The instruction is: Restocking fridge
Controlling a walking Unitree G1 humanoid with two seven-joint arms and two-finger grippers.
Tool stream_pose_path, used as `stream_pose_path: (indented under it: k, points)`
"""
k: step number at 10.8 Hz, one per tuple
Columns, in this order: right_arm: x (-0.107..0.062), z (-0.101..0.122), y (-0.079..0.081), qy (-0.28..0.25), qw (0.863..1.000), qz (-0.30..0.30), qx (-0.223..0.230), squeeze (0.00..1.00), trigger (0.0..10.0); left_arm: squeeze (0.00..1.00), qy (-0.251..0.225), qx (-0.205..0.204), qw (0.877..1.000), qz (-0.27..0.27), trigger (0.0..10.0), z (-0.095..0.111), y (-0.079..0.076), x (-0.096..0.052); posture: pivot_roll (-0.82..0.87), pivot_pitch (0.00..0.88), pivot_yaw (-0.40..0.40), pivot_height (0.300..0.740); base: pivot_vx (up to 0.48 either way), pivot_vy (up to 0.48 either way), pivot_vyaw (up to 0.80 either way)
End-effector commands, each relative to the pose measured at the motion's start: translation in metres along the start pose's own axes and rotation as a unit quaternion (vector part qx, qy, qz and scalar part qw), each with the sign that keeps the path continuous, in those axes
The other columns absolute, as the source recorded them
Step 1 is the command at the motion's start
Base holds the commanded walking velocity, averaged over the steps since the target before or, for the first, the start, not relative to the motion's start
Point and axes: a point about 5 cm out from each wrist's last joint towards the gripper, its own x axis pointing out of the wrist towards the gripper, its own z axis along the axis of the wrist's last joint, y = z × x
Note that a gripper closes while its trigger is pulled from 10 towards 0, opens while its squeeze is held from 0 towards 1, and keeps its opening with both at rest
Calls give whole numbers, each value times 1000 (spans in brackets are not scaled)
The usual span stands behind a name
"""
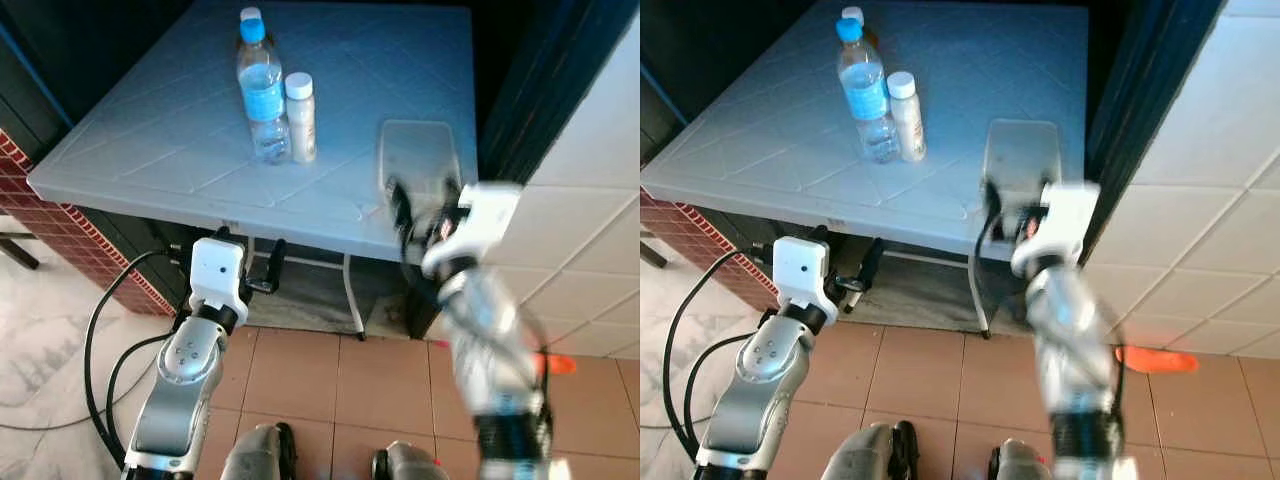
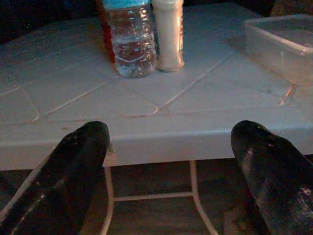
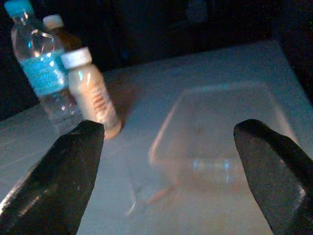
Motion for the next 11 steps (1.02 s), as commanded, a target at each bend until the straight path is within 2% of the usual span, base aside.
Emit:
stream_pose_path:
  k: [1,3,4,5,6,8,11]
  points:
    - [-1,6,6,-12,1000,6,7,0,10000,0,7,4,1000,-1,10000,-3,2,0,-42,104,83,740,0,0,0]
    - [-17,-5,5,17,996,-24,83,0,10000,0,8,2,1000,-3,10000,-5,2,0,-53,98,84,740,0,0,0]
    - [-19,-3,0,11,989,-51,136,0,10000,0,7,3,1000,-6,10000,-5,0,1,-55,98,85,740,0,0,-800]
    - [-19,-3,-9,-1,978,-85,192,0,10000,0,7,3,1000,-8,10000,-5,-1,1,-55,98,85,740,0,0,0]
    - [-18,-4,-13,-7,970,-101,221,0,10000,0,7,3,1000,-10,10000,-5,-1,1,-55,98,85,740,0,0,0]
    - [-1,-4,-15,-24,941,-123,313,0,10000,0,7,8,1000,-13,10000,-4,1,1,-40,108,111,740,0,0,0]
    - [27,-14,2,-4,921,-103,376,0,10000,0,8,14,1000,-17,10000,-3,2,0,-14,121,117,740,0,0,0]
